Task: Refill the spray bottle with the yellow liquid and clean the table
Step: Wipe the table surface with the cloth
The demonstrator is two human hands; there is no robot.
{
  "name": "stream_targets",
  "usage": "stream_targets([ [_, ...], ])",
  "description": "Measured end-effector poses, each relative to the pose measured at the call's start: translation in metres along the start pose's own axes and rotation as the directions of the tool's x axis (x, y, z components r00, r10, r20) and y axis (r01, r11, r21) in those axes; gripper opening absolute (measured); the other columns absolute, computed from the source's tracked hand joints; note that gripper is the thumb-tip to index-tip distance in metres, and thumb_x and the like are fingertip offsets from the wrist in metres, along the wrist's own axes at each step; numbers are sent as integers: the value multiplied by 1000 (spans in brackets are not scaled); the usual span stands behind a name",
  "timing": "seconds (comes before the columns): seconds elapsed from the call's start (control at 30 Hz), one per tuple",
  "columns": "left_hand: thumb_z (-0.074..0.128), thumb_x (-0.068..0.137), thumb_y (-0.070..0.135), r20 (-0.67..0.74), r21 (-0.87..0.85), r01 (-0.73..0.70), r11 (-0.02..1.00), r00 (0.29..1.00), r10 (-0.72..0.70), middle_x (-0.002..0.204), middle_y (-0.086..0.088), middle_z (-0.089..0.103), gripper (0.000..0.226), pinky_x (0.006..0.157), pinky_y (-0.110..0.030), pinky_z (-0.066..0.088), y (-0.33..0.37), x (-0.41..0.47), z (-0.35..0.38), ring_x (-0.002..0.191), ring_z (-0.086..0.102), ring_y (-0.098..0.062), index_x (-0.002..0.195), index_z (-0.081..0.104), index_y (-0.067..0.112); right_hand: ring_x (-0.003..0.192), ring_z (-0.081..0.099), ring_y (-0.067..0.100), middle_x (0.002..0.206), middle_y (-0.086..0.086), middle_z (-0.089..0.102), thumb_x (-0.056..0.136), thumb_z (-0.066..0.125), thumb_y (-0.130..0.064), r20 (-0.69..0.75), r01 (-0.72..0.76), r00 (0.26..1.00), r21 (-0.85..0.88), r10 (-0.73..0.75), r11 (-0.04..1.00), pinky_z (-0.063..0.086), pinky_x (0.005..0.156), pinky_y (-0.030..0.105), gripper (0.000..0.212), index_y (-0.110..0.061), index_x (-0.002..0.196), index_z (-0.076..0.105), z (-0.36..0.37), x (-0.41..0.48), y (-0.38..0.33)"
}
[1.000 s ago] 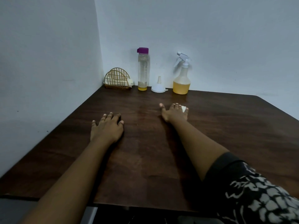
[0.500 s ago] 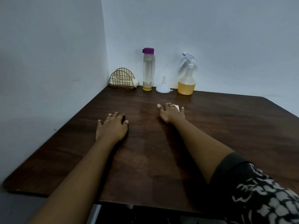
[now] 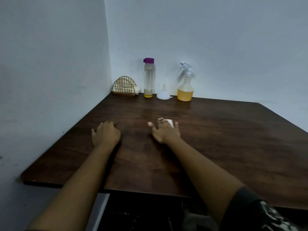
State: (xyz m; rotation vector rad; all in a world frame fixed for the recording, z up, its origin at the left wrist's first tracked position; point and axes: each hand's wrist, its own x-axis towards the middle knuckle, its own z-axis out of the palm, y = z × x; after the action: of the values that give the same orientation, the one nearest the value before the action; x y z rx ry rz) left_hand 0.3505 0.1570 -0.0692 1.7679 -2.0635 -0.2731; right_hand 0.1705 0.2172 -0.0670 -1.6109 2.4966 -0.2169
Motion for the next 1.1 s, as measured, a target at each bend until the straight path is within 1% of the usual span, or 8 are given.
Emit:
stream_targets([
  [0.1,35,96,20,28,35,-49,998,998,48,150,-6,38,41,114,-51,17,-1,-8,-1,140,30,-24,135,48,14,148,-4,17,160,2,-1,93,3,-62,21,-135,991,-12,135,991,-11,116,48,76,-13,151,4,-11,-14,30],
  [0.17,34,97,21,35,37,-61,997,998,60,152,-5,34,42,115,-50,16,-2,-13,-1,142,27,-22,137,45,15,148,-5,19,160,5,-2,93,3,-62,43,-137,990,-22,138,990,-11,116,48,77,-11,151,2,-11,-21,21],
  [0.33,38,94,17,4,15,-22,1000,1000,22,146,-6,44,42,115,-48,20,-6,-22,-5,137,37,-23,135,49,15,148,-4,17,160,5,1,94,7,-61,44,142,989,-8,-142,990,-12,116,44,77,-8,151,3,9,-54,-48],
  [0.43,38,93,16,14,15,-5,1000,1000,5,145,-8,45,43,115,-49,20,-6,-24,-5,136,37,-23,135,50,16,147,-6,13,160,1,-1,93,6,-62,48,211,976,13,-211,977,-15,116,44,77,-12,152,3,20,-72,-57],
  [0.63,34,96,18,32,62,-47,997,998,45,149,-6,39,41,115,-49,19,-6,-28,-7,139,32,-23,135,48,15,147,-2,13,160,-1,1,93,7,-63,1,-10,1000,12,10,1000,-10,116,46,77,-14,152,5,1,-85,24],
  [0.73,31,97,20,40,93,-83,992,996,80,151,-5,35,41,113,-46,22,-9,-32,-5,141,29,-22,136,47,15,147,-6,15,160,2,-3,93,5,-63,29,-77,997,14,77,997,-11,116,46,78,-11,151,2,-1,-98,24],
  [0.97,35,97,18,19,67,-117,991,993,116,148,-7,41,42,108,-40,30,-14,-43,-9,136,36,-24,137,46,15,147,-9,13,160,2,-4,94,5,-60,45,212,976,5,-212,977,-14,116,44,76,-10,151,0,26,-126,-54],
  [1.1,33,98,19,32,66,-122,990,992,120,152,-4,36,44,112,-40,27,-14,-42,-9,140,31,-22,140,43,16,147,-5,8,160,-4,1,94,8,-60,-9,171,985,1,-171,985,-13,115,44,74,-14,152,5,21,-127,-11],
])
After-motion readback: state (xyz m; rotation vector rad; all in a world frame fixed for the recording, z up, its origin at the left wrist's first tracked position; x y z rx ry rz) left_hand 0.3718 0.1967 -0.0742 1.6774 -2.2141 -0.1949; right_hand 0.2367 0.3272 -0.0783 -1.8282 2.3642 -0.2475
